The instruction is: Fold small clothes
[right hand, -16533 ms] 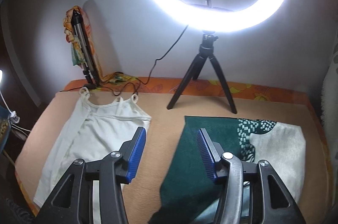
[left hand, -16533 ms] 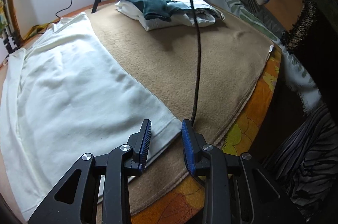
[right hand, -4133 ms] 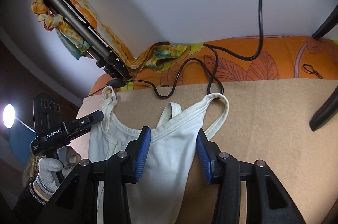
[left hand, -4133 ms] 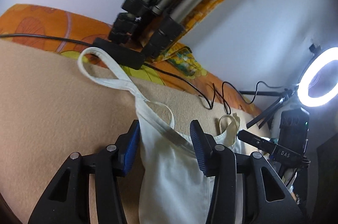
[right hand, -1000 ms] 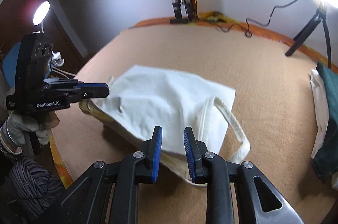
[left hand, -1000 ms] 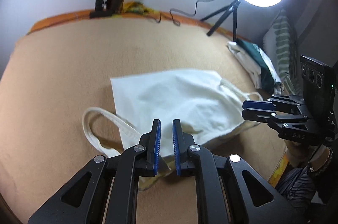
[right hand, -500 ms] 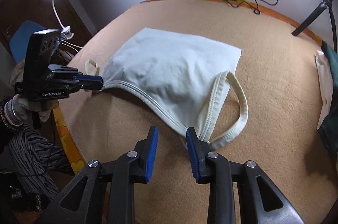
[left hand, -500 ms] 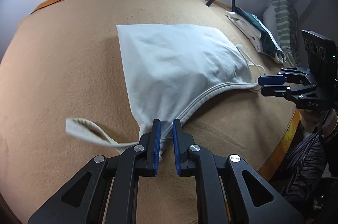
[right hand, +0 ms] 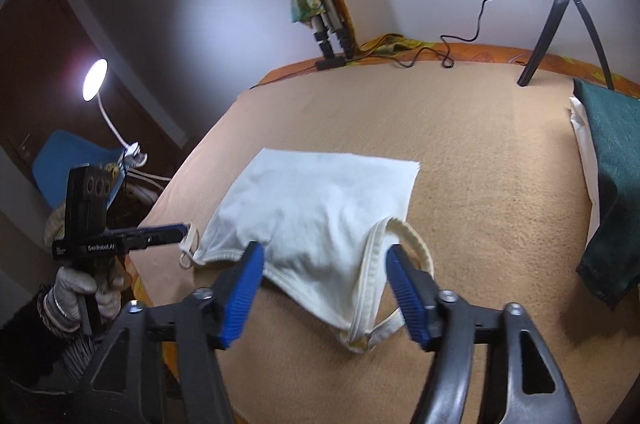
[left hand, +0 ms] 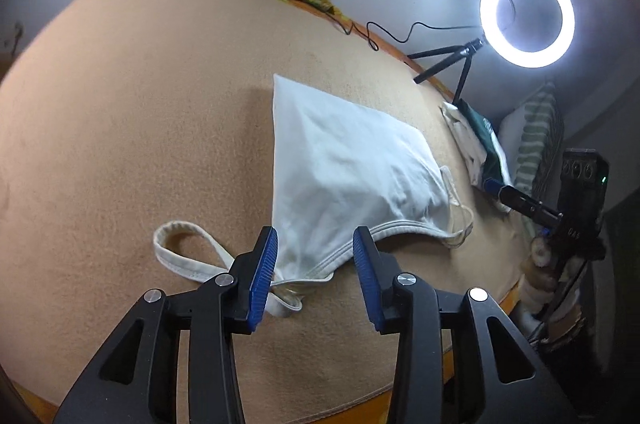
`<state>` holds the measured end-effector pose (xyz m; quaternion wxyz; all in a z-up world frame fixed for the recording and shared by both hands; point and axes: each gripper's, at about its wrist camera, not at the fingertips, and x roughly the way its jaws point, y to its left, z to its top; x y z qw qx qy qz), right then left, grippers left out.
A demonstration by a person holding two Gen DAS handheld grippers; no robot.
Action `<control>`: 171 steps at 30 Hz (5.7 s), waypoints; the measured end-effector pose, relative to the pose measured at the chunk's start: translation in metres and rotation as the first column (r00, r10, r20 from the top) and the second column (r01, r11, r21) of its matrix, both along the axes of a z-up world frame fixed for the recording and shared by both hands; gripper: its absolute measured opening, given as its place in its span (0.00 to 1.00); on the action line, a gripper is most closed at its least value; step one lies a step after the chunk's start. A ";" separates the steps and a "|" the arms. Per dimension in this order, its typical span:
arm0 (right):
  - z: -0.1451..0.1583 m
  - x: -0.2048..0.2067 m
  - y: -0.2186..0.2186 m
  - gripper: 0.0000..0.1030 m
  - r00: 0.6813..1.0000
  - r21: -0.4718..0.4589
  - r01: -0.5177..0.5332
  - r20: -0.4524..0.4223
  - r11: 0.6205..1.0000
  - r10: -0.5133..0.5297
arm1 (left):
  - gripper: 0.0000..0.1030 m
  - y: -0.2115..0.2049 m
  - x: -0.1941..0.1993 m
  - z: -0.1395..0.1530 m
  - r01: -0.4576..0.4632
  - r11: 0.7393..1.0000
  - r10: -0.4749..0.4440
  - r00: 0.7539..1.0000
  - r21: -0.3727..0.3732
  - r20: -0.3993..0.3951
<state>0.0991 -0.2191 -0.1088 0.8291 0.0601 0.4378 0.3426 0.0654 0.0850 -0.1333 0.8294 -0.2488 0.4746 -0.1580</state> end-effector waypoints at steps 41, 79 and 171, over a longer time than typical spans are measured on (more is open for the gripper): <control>-0.077 0.111 -0.011 0.40 0.938 0.284 0.082 -0.346 0.955 0.022 | 0.37 0.003 0.034 -0.042 -0.093 0.954 0.056 0.989 -0.284 -0.136; -0.013 0.079 0.024 0.09 0.997 0.080 0.032 -0.071 0.996 -0.027 | 0.13 -0.061 0.027 0.009 0.059 0.979 -0.085 0.988 0.197 0.129; 0.019 0.146 -0.332 0.08 0.840 -0.185 0.543 0.153 0.819 -0.521 | 0.18 -0.413 0.151 0.063 0.431 0.842 -0.505 0.842 0.326 0.192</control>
